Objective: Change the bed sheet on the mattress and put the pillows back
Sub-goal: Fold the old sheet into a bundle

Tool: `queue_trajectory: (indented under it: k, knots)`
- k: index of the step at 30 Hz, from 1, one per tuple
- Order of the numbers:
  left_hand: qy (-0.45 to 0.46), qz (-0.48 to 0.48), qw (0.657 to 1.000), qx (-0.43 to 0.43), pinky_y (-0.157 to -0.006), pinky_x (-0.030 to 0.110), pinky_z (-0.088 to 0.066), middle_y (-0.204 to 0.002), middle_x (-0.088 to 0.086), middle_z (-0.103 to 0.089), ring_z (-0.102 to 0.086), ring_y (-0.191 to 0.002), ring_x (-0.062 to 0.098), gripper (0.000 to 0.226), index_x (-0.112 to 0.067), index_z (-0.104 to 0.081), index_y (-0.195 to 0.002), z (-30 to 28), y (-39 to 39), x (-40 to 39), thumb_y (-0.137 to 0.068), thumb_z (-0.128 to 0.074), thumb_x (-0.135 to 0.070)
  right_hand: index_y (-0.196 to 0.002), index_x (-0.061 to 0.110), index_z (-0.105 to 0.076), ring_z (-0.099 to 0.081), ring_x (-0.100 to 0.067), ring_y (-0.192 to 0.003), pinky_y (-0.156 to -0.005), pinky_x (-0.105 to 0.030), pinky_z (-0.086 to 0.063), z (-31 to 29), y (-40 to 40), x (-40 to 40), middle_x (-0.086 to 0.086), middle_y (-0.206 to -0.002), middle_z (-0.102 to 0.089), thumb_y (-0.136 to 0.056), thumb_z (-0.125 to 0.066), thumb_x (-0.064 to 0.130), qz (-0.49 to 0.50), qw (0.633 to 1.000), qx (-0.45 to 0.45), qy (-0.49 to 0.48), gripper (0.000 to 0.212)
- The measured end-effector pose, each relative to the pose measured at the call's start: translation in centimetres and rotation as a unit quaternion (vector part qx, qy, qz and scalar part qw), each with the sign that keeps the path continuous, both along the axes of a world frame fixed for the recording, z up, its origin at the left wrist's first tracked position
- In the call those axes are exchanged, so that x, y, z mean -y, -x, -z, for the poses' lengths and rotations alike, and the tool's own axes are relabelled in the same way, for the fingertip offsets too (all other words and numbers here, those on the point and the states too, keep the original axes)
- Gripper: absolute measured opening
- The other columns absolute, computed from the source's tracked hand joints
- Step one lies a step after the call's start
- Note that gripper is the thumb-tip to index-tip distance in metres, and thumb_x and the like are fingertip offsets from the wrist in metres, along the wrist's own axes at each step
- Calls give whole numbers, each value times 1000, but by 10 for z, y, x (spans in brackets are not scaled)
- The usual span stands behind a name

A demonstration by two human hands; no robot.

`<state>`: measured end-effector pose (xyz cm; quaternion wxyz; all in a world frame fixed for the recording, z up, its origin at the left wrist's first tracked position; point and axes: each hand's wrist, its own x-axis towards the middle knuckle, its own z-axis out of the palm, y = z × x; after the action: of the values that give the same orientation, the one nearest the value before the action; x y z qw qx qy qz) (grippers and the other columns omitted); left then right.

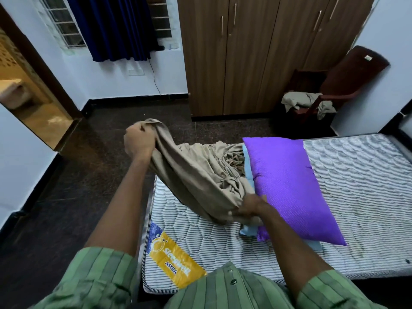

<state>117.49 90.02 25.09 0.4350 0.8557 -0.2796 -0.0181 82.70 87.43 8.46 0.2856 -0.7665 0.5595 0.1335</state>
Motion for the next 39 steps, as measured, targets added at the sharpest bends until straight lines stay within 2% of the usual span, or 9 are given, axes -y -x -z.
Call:
queue_trajectory:
  k: [4,9,12,15,20,25,29,33,39]
  knots:
    - [-141,260,955,38,-81,24,-48,-112,-8,-71,-68,-98,18,53,-35,-59,-124,32,41,-9,-76,-79,-39,-77,15,-69,-64,-18,-72,-60,-31,-44,-35,-24,19,7,-68,-66,-75,-87,28,83,949,295,74,22]
    - [-169,539,825,-30,-88,29,-55,-108,-6,-73,-69,-96,14,63,-26,-66,-125,73,97,-4,-66,-90,-27,-96,12,-68,-63,-8,-78,-68,-24,-53,-80,-66,12,-2,-89,-69,-67,-72,-17,56,861,505,-19,41]
    - [-204,521,828,28,-67,33,-53,-76,-8,-71,-65,-73,10,21,-24,-70,-83,77,98,-1,-70,-85,-32,-100,-6,-68,-63,4,-78,-69,-16,-50,-84,-67,14,2,-89,-68,-68,-61,-28,37,857,513,-15,39]
    - [-198,507,838,42,-58,29,-36,-55,-17,-58,-52,-56,1,26,-32,-61,-62,78,91,-1,-81,-72,-19,-92,2,-68,-56,-1,-70,-65,-19,-44,-79,-57,17,3,-79,-64,-71,-73,-12,40,863,503,-5,26]
    - [-149,374,911,90,-74,36,-49,-79,-9,-68,-67,-96,32,24,-35,-71,-81,53,81,-9,-81,-53,-19,-75,14,-65,-54,-8,-63,-61,-28,-43,-63,-37,22,-1,-67,-64,-66,-92,15,55,903,424,-51,28]
    - [-57,86,994,-27,-79,34,-51,-107,3,-76,-69,-103,33,31,-34,-76,-111,42,62,-11,-87,-57,-29,-88,17,-73,-67,-23,-79,-68,-33,-54,-57,-1,34,0,-78,-71,-67,-86,37,89,988,106,73,32]
    - [-104,136,983,-59,-86,31,-48,-114,-3,-73,-67,-110,24,41,-30,-68,-123,53,52,-13,-82,-73,-30,-76,17,-65,-66,-23,-76,-63,-31,-47,-62,2,37,3,-73,-67,-68,-83,29,182,950,218,133,23]
    - [-164,449,878,-12,-95,33,-53,-120,7,-70,-67,-105,21,105,-25,-39,-152,63,86,-4,-64,-95,-34,-99,3,-69,-60,-11,-80,-73,-24,-49,-92,-26,22,-3,-87,-68,-72,-79,-11,80,878,472,-5,32]
    - [-209,458,849,161,-65,31,-51,-83,-6,-73,-70,-87,23,22,-30,-71,-90,58,116,-2,-74,-60,-18,-92,5,-68,-56,-8,-71,-61,-21,-44,-99,-45,14,-2,-80,-64,-74,-66,-16,31,873,486,-18,28]
